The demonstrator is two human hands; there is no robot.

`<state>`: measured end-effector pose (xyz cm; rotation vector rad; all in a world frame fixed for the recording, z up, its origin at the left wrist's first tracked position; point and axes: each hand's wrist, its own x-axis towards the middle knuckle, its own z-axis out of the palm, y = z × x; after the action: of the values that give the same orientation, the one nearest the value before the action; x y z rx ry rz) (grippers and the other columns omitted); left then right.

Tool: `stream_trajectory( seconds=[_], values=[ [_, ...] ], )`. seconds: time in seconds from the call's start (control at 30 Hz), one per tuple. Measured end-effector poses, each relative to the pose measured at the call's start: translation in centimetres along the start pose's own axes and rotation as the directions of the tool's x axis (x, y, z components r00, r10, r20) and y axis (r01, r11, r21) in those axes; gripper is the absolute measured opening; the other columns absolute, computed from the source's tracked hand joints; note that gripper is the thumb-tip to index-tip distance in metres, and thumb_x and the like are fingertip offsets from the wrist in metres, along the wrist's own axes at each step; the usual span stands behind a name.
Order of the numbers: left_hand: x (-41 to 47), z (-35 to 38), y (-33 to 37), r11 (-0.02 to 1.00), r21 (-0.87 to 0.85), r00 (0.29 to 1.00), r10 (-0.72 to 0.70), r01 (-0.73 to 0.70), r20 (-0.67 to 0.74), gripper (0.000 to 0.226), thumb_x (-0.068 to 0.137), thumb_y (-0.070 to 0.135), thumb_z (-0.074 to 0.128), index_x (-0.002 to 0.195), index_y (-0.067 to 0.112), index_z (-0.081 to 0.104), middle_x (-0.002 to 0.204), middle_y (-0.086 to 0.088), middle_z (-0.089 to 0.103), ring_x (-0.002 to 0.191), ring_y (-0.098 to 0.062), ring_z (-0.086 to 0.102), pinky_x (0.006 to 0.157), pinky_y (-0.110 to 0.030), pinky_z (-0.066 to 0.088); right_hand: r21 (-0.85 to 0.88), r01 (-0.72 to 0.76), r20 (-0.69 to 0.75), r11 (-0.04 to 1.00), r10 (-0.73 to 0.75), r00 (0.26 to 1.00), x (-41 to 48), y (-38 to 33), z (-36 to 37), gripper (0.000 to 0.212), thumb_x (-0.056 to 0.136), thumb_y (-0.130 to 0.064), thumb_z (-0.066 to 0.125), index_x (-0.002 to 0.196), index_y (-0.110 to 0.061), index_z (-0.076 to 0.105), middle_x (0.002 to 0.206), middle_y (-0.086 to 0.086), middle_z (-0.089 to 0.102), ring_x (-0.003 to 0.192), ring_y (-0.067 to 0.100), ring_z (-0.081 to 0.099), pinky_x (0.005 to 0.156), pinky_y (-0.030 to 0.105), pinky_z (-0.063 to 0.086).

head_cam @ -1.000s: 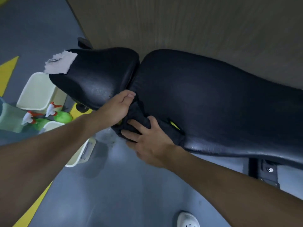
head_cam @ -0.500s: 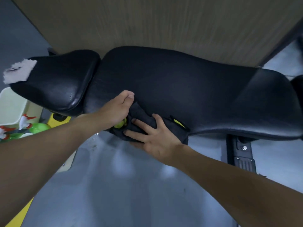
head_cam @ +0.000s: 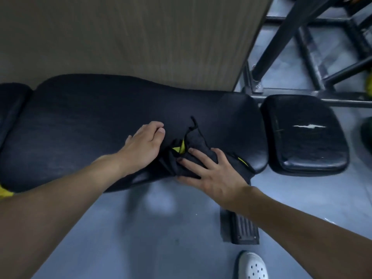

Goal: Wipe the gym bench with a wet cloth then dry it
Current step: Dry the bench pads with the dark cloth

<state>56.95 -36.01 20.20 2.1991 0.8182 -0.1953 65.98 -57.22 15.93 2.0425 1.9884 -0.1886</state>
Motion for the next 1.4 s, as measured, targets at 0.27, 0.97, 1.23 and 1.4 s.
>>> stream_trajectory(
  seconds=[0.27, 0.97, 1.23, 1.4],
  values=[
    [2.7, 5.5, 9.0, 0.990, -0.043, 0.984, 0.140, -0.136, 0.110, 0.043, 0.105, 0.038, 0.030, 0.146, 0.027, 0.035, 0.151, 0.007, 0.039, 0.138, -0.012, 0.036, 0.109, -0.027, 0.028, 0.452, -0.446, -0.339, 0.772, 0.612, 0.715, -7.3, 4.9, 1.8, 0.069, 0.068, -0.012, 0.069, 0.132, -0.030, 0.054, 0.136, 0.007, 0.055, 0.115, 0.038, 0.053, 0.075, 0.052, 0.049],
    [6.1, 18.0, 19.1, 0.721, 0.603, 0.927, 0.155, -0.342, 0.340, 0.139, 0.057, 0.091, 0.054, 0.154, 0.013, -0.007, 0.159, -0.016, -0.027, 0.142, -0.032, -0.035, 0.109, -0.072, -0.008, 0.482, -0.674, 0.026, 0.560, 0.760, 0.650, -5.0, 25.4, 5.0, 0.061, 0.088, -0.051, 0.037, 0.148, -0.040, 0.029, 0.163, -0.001, 0.019, 0.152, 0.026, 0.001, 0.116, 0.061, 0.010],
    [5.7, 18.7, 19.6, 0.715, 0.623, 0.937, 0.136, -0.317, 0.322, 0.135, 0.059, 0.090, 0.054, 0.153, 0.023, -0.016, 0.157, -0.021, -0.028, 0.142, -0.035, -0.035, 0.106, -0.076, -0.007, 0.462, -0.677, -0.031, 0.573, 0.773, 0.633, -14.9, 15.6, 6.6, 0.066, 0.084, -0.047, 0.037, 0.149, -0.036, 0.037, 0.163, 0.000, 0.025, 0.153, 0.027, 0.009, 0.116, 0.062, 0.019],
    [5.7, 18.9, 19.6, 0.690, 0.652, 0.939, 0.128, -0.315, 0.318, 0.135, 0.060, 0.092, 0.050, 0.153, 0.023, -0.020, 0.157, -0.021, -0.029, 0.141, -0.036, -0.035, 0.105, -0.077, -0.005, 0.462, -0.673, 0.009, 0.577, 0.756, 0.654, -16.2, 16.3, 6.8, 0.066, 0.082, -0.048, 0.038, 0.148, -0.039, 0.037, 0.163, 0.000, 0.025, 0.153, 0.027, 0.008, 0.117, 0.061, 0.016]
  ],
)
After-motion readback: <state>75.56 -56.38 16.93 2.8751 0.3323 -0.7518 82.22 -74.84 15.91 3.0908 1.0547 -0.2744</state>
